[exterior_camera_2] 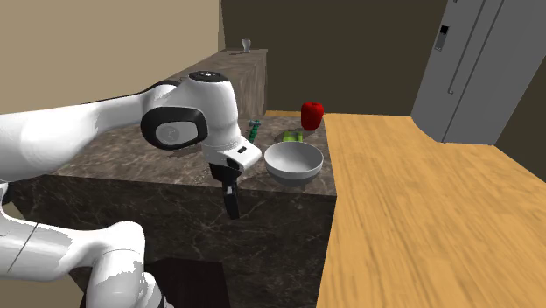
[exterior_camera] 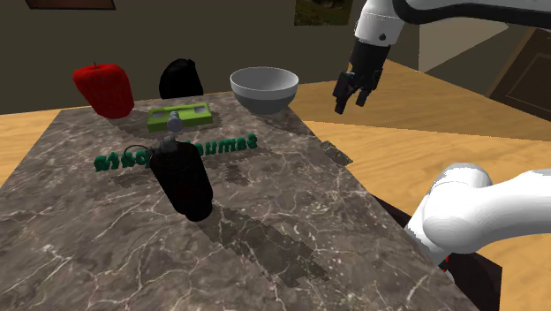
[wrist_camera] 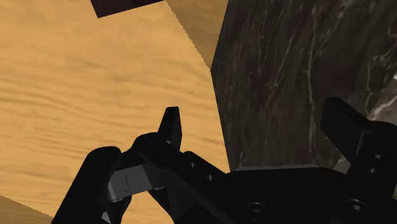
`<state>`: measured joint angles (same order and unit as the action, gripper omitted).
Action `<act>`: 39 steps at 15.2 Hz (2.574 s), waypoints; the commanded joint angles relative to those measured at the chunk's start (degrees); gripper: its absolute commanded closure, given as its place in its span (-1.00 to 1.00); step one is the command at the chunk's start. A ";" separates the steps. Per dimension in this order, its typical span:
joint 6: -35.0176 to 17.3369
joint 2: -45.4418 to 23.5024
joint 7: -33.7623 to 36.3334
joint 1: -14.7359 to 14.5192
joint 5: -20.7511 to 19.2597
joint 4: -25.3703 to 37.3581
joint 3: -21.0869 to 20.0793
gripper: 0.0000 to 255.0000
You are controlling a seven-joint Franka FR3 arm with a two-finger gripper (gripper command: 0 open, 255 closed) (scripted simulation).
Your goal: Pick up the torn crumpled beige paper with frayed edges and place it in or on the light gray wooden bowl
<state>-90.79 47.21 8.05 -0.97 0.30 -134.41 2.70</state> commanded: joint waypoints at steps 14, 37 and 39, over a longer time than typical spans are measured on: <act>4.85 2.51 -12.07 -15.98 14.43 2.19 -2.91 -1.00; 0.50 4.67 -13.56 -17.91 17.10 -4.12 -4.75 1.00; 0.50 4.67 -13.56 -17.91 17.10 -4.12 -4.75 1.00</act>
<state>-90.30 51.89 -5.52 -18.88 17.42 -138.53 -2.05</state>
